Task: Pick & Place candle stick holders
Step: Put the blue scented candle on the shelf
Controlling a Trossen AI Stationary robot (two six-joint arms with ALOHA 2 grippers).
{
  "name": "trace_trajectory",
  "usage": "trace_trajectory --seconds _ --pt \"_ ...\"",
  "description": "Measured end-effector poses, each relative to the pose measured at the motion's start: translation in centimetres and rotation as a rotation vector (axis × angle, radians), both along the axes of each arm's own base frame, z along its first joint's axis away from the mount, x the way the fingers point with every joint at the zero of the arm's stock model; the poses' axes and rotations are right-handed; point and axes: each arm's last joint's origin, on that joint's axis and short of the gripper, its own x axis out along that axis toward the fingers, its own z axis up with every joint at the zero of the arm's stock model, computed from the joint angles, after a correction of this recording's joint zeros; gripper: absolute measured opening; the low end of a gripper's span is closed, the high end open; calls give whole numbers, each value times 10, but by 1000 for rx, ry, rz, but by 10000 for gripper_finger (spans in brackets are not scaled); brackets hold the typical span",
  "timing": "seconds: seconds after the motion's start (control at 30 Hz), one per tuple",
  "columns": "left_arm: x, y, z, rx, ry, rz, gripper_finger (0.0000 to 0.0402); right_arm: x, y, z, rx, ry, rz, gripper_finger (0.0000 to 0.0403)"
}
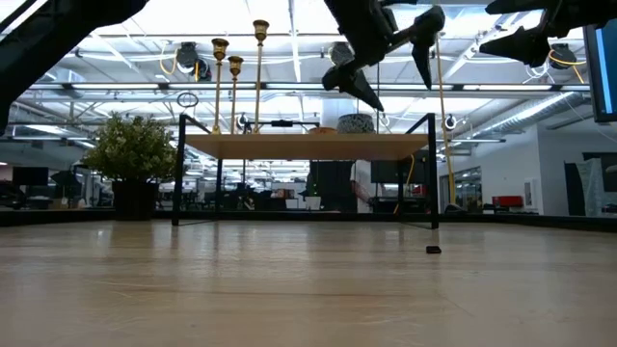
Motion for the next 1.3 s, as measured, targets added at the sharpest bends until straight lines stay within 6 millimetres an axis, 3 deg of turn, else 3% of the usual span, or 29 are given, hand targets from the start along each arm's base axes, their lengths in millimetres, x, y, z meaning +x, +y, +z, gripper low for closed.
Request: trace_trajectory --seconds 0.23,1.1,1.3 --pt "2 5 -10 -20 25 10 387 0 0 0 0 0 0 380" --pt "-7 21 -15 -18 117 77 378 0 0 0 -17 7 1 380" --pt "-6 17 -13 -47 89 55 370 0 0 0 -17 7 1 380"
